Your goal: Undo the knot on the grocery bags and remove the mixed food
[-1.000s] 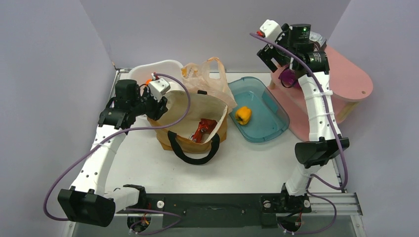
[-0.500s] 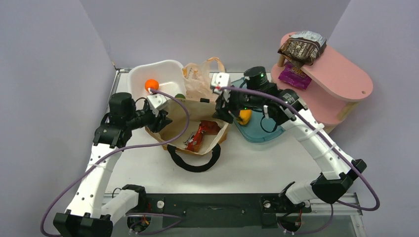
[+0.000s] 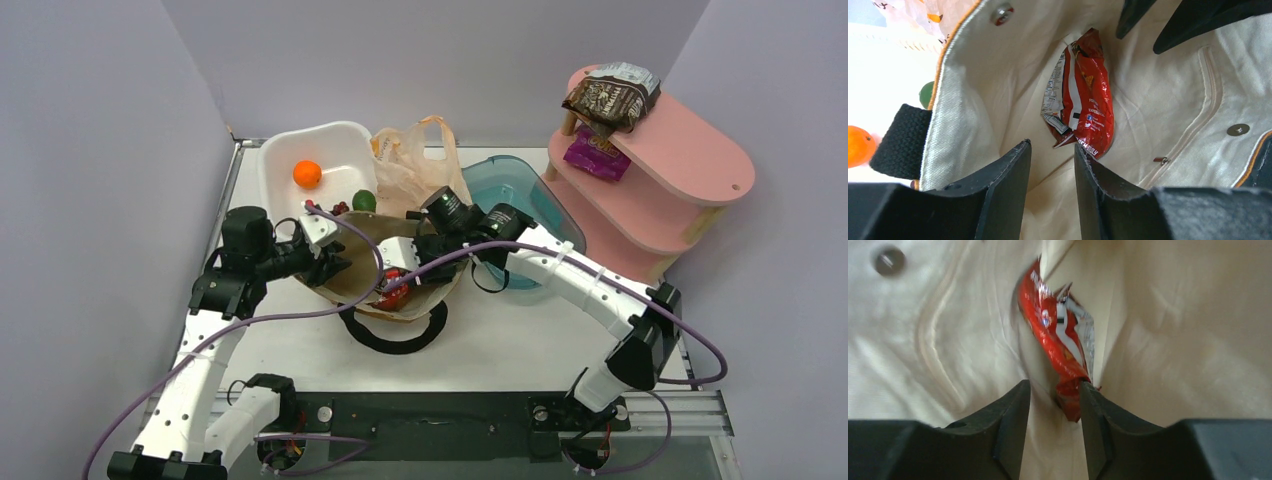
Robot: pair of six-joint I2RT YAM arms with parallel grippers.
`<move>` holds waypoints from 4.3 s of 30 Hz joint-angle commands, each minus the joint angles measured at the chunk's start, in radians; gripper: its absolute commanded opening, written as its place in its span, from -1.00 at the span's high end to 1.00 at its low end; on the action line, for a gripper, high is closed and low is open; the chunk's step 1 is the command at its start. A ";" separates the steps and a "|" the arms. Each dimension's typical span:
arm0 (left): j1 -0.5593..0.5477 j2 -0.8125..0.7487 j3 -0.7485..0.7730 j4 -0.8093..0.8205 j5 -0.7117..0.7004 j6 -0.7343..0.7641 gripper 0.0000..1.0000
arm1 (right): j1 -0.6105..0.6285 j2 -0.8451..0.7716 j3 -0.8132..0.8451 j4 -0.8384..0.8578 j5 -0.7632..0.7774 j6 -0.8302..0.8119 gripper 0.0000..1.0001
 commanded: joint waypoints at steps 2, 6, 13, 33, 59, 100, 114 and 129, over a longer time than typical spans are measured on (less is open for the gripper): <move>-0.001 -0.031 -0.004 0.029 0.022 -0.006 0.30 | 0.027 0.031 -0.002 -0.081 0.151 -0.241 0.11; -0.002 -0.038 -0.009 0.028 0.026 -0.007 0.26 | 0.052 0.082 0.000 -0.091 0.237 -0.258 -0.27; 0.001 -0.043 -0.012 0.066 0.045 -0.076 0.13 | 0.052 0.195 0.006 -0.089 0.303 -0.259 -0.54; 0.050 -0.019 -0.012 0.335 -0.012 -0.484 -0.02 | -0.145 0.147 0.294 -0.037 -0.062 0.183 1.00; 0.143 0.073 0.003 0.532 0.023 -0.656 -0.12 | -0.382 -0.044 0.389 0.383 -0.214 0.965 1.00; -0.192 0.042 0.129 0.379 -0.014 0.171 -0.14 | -0.369 -0.210 0.236 0.392 -0.356 0.908 1.00; -0.276 0.080 0.145 0.510 -0.089 -0.040 1.00 | -0.444 -0.261 0.180 0.236 -0.374 0.745 0.94; -0.158 0.175 0.314 0.345 0.158 -0.092 1.00 | -0.272 -0.233 0.180 0.023 -0.240 0.436 -0.71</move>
